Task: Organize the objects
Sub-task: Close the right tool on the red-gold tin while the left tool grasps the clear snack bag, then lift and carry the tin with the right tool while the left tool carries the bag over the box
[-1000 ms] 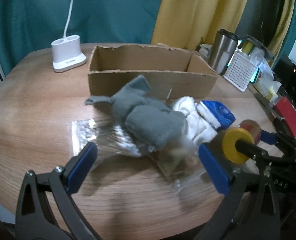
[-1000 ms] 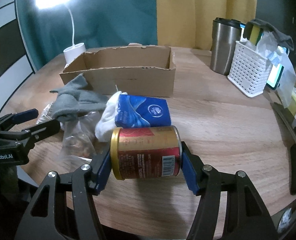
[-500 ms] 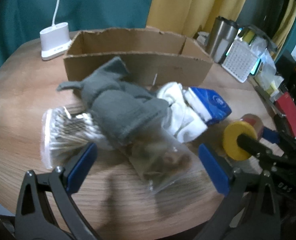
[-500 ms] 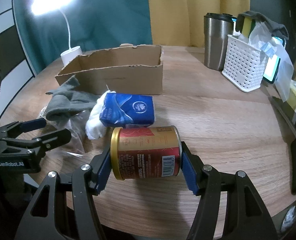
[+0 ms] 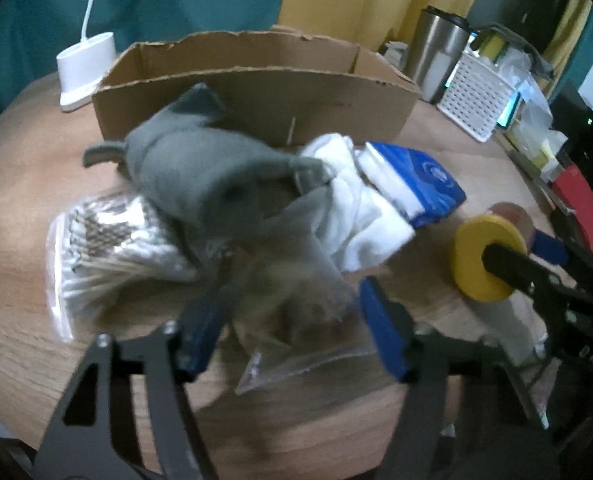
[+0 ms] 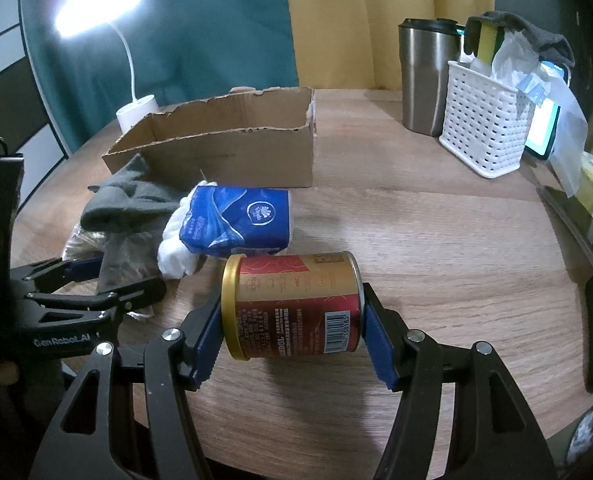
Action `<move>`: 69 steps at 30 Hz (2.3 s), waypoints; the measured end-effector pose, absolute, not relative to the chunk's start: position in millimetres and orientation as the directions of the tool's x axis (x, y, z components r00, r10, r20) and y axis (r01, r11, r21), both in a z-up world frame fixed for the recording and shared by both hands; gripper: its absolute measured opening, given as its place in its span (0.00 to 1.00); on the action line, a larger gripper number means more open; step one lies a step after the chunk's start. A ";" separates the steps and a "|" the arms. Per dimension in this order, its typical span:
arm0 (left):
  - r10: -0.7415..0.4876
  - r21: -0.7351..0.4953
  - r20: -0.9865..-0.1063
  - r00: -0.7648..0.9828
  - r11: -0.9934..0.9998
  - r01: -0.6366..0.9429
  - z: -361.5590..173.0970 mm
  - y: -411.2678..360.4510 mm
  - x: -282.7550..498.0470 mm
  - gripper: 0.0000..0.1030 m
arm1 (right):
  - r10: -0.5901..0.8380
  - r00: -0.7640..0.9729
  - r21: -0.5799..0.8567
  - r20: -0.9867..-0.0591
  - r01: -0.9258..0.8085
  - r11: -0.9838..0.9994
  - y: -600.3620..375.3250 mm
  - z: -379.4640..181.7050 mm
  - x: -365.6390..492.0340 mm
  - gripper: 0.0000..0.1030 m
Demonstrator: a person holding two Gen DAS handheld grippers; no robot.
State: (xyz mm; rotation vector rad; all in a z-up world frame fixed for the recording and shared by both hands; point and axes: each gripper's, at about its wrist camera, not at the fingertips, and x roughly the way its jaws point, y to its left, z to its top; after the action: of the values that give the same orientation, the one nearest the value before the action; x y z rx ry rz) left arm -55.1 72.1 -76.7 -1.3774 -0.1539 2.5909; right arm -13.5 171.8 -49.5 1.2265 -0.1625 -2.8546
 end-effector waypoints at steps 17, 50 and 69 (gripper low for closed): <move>0.265 -0.166 -0.753 -0.603 -0.962 -0.215 -47.3 55.4 -12.6 0.53 | -0.038 -0.720 0.055 -0.693 -0.001 -0.998 141.2 -26.7 1.2 0.64; 0.284 -0.179 -0.643 -0.711 -0.959 -0.220 11.5 27.2 -46.7 0.53 | 0.003 -0.762 0.002 -0.648 -0.006 -1.000 137.6 21.3 -32.3 0.64; 0.294 -0.184 -0.638 -0.711 -0.956 -0.230 22.2 24.4 -86.8 0.53 | 0.013 -0.771 -0.013 -0.636 -0.007 -1.000 149.0 34.3 -70.9 0.64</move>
State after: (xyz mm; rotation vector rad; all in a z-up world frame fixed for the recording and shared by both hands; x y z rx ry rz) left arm -86.8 24.4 22.2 -1.0171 -0.1306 2.6665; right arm -70.9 149.0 34.3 1.0656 0.0151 -2.9667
